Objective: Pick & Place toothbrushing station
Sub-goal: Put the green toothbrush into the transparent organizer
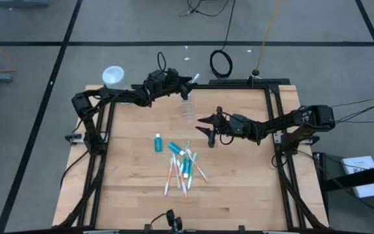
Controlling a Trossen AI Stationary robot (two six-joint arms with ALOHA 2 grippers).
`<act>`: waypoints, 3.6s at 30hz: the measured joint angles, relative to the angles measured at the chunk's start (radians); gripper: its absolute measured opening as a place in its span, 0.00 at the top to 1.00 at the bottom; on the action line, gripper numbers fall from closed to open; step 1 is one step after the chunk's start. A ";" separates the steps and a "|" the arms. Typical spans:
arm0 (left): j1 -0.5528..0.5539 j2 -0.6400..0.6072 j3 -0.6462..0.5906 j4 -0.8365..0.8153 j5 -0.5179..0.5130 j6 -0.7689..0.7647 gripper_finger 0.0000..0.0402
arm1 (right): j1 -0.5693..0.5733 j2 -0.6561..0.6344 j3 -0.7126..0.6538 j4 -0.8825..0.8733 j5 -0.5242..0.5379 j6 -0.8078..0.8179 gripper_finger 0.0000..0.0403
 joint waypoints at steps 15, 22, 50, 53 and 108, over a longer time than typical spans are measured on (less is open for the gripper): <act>-0.014 -0.016 0.000 -0.039 0.235 0.085 0.29 | 0.000 0.000 0.000 -0.002 0.000 0.000 0.61; -0.054 -0.167 0.000 -0.390 0.202 0.275 0.29 | 0.000 0.000 0.000 -0.006 0.000 0.000 0.61; -0.114 -0.068 0.000 -0.469 -0.488 0.472 0.29 | 0.002 0.000 0.000 -0.001 -0.001 0.008 0.61; -0.097 -0.068 0.000 -0.440 -0.495 0.472 0.29 | 0.002 0.000 0.000 -0.001 -0.001 0.008 0.61; -0.643 -0.467 -0.434 -0.077 -0.721 0.320 0.29 | 0.319 0.078 0.148 -0.399 -0.131 0.154 0.61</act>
